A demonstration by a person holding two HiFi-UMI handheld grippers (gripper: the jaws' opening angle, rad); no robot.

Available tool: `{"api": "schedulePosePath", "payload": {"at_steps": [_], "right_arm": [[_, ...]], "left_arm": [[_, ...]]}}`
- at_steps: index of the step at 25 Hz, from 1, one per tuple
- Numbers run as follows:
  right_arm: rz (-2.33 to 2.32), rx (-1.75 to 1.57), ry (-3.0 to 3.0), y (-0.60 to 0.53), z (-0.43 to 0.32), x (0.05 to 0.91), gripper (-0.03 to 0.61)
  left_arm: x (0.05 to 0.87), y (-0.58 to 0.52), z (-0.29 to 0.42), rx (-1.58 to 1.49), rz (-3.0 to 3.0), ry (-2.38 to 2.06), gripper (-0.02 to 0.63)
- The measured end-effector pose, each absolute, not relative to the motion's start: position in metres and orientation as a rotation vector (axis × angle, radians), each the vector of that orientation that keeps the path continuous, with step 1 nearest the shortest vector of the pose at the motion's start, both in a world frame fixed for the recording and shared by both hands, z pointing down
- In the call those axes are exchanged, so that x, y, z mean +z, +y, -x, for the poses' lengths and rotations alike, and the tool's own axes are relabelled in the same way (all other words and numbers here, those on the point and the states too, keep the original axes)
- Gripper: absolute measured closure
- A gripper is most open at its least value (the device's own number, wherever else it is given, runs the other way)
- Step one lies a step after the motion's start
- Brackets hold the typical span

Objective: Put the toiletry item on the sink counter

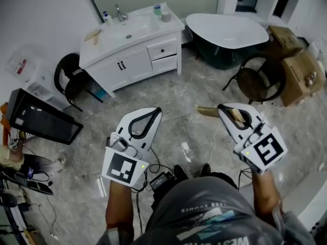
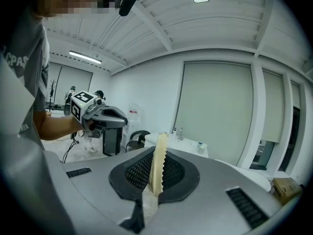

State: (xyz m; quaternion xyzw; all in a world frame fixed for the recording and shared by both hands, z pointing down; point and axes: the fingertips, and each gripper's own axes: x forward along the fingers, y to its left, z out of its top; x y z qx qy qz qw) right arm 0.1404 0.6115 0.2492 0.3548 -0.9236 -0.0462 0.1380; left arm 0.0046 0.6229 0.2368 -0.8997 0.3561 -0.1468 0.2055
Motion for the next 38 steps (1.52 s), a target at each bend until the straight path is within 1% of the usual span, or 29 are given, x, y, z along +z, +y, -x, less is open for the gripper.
{"api": "schedulePosePath", "payload": {"at_steps": [12,23,29,34,38], "right_arm": [[-1.117,-0.073,-2.698,0.597,-0.125,0.245,0.548],[-1.17,-0.05,-2.685,0.571,-0.132,0.247,0.548],[-1.142,-0.013,-2.717,0.531,-0.133,0.247,0.548],[-1.118,0.007,-2.763,0.489,-0.14,0.243,0.548],[-1.099,0.009,-2.742,0.452,-0.16,0.246,0.548]], "left_arm": [[0.241,0.61,0.02,-0.385,2.522,0.978,0.612],[0.248,0.59,0.025,-0.397,2.547,0.979,0.612],[0.249,0.554,0.024,-0.429,2.544,1.015,0.612],[0.248,0.515,0.009,-0.456,2.537,1.017,0.612],[0.248,0.478,-0.008,-0.469,2.544,1.037,0.612]]}}
